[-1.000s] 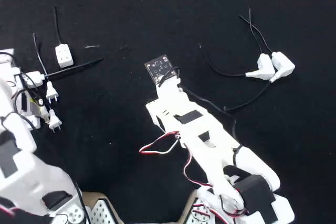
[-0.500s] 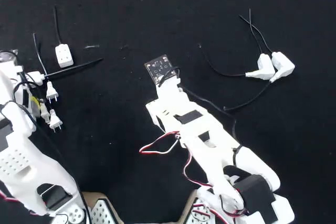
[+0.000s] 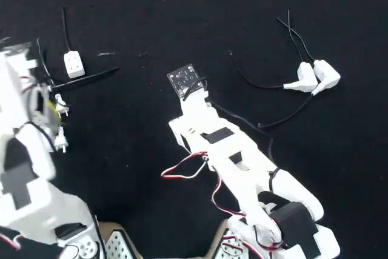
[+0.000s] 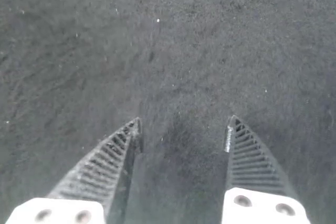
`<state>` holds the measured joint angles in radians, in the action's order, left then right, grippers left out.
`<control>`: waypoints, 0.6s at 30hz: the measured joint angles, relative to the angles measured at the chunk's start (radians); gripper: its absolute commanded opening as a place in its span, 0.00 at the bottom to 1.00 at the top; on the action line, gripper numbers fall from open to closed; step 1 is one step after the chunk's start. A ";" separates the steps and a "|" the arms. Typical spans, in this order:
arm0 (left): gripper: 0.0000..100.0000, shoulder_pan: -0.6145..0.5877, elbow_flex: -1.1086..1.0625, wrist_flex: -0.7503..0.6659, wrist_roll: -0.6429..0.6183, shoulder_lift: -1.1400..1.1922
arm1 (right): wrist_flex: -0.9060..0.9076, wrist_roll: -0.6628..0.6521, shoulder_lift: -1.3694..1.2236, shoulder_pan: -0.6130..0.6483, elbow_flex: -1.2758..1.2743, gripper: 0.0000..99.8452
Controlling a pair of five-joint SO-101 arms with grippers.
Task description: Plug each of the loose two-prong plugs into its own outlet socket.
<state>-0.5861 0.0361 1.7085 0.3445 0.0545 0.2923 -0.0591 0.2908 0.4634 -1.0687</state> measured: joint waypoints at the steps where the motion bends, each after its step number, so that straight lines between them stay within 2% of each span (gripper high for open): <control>1: 0.03 0.034 -0.023 0.009 -0.014 -0.037 | 0.003 0.000 0.000 0.000 0.000 0.20; 5: 0.03 0.204 -0.153 0.014 -0.077 -0.196 | 0.008 0.000 0.000 0.000 0.000 0.01; 8: 0.03 0.374 -0.273 -0.046 -0.153 -0.302 | 0.008 0.000 0.000 -0.003 0.000 0.04; 12: 0.05 0.572 -0.485 -0.278 -0.296 -0.356 | 0.009 -0.002 0.048 -0.075 0.000 0.04; 15: 0.18 0.663 -0.612 -0.431 -0.353 -0.358 | 0.009 -0.002 0.080 -0.098 -0.012 0.04; 18: 0.31 0.706 -0.667 -0.497 -0.365 -0.358 | 0.009 -0.002 0.091 -0.095 -0.020 0.04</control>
<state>0.1197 -0.6314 1.2114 -0.0207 -0.3030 0.3015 -0.0606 0.3813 0.3682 -1.0886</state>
